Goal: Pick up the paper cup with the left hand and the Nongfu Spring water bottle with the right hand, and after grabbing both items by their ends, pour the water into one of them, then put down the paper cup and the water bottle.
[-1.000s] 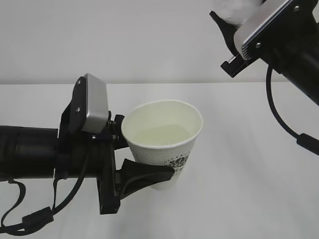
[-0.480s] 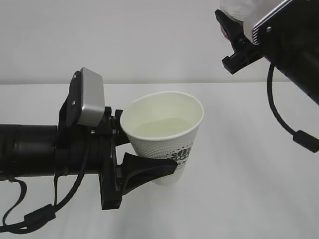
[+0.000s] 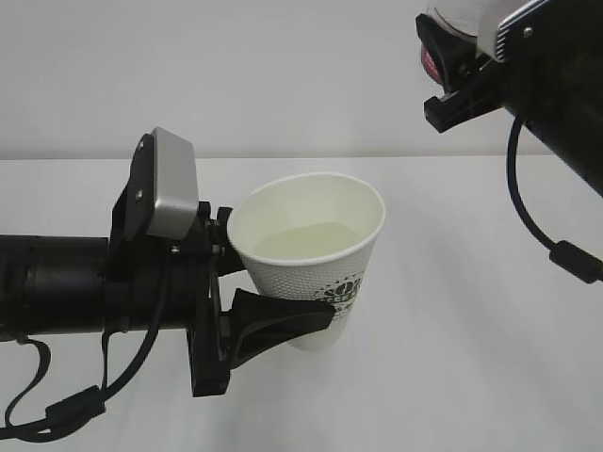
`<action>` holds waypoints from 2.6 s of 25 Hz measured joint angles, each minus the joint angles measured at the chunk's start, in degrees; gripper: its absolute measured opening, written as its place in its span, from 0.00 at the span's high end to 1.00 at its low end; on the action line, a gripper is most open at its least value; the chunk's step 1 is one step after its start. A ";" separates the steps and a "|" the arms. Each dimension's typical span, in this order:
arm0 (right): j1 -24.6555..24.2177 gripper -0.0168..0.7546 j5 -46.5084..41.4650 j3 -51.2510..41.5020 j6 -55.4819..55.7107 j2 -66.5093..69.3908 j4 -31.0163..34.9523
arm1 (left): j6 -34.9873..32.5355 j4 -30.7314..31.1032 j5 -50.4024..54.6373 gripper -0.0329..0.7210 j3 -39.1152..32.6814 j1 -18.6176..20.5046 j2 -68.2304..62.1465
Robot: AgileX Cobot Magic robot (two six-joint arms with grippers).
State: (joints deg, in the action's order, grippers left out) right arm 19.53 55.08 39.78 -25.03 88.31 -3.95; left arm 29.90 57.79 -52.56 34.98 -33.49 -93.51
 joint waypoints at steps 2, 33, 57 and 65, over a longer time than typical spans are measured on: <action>0.00 0.37 -1.94 0.00 1.91 0.00 0.00 | 0.00 0.00 0.00 0.31 0.00 0.00 0.00; 0.00 0.37 -14.02 0.00 7.70 0.00 15.09 | 0.00 0.00 -0.03 0.31 0.00 0.00 0.00; 0.00 0.37 -6.04 -13.24 4.62 -0.17 24.52 | 0.00 0.00 -0.13 0.31 0.00 0.00 0.00; 0.00 0.37 -3.35 -13.28 -0.50 -0.26 29.66 | 0.00 0.00 -0.13 0.31 0.00 0.00 0.00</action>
State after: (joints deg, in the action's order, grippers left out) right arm 19.53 51.73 26.50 -25.53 88.05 25.70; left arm 29.90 57.79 -52.69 34.98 -33.49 -93.51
